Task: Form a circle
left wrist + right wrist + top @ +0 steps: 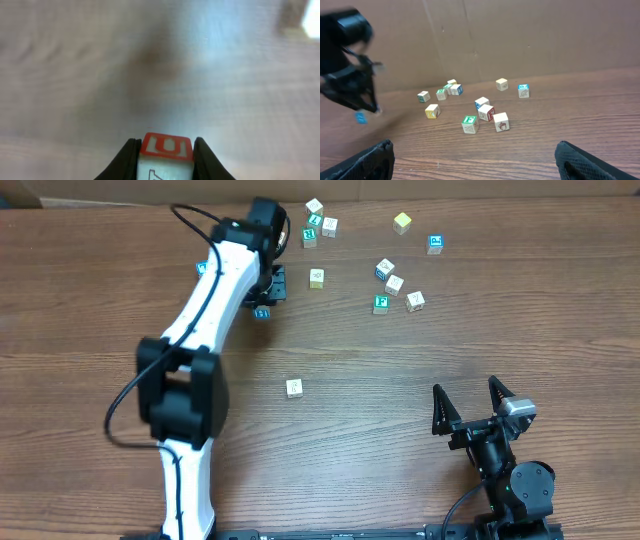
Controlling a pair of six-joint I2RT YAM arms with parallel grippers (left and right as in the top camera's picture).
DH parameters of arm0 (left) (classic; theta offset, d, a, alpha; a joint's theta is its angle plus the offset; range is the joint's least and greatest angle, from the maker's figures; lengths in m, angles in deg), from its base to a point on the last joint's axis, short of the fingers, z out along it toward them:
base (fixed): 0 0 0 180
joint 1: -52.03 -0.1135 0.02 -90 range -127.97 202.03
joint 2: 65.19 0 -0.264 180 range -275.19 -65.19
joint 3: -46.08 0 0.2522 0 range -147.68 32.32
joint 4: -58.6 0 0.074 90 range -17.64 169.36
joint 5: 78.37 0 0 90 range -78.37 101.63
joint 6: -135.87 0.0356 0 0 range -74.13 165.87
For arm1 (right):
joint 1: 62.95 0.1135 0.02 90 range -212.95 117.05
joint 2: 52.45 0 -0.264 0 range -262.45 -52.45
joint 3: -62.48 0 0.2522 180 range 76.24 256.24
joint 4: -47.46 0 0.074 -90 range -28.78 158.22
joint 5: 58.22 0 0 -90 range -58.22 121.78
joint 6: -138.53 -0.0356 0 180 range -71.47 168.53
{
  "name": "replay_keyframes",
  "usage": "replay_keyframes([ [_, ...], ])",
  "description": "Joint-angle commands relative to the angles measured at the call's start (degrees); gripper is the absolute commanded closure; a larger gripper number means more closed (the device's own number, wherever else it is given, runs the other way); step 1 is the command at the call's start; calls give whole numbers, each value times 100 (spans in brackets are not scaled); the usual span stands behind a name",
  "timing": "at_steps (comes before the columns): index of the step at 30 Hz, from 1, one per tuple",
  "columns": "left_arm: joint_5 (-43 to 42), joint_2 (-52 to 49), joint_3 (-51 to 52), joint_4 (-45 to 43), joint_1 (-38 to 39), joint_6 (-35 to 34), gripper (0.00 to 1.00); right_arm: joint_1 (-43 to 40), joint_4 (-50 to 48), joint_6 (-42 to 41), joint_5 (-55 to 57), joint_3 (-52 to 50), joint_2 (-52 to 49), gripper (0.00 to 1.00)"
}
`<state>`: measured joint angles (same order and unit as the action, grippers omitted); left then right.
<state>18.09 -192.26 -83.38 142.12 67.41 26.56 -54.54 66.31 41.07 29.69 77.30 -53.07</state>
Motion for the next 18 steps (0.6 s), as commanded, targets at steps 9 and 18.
replay_keyframes([
  [9,-883,525,264,1738,68,-146,95,22,-37,24,50,-61,44,0],
  [18,-887,525,752,2492,98,-144,96,22,-37,24,50,-61,46,0],
])
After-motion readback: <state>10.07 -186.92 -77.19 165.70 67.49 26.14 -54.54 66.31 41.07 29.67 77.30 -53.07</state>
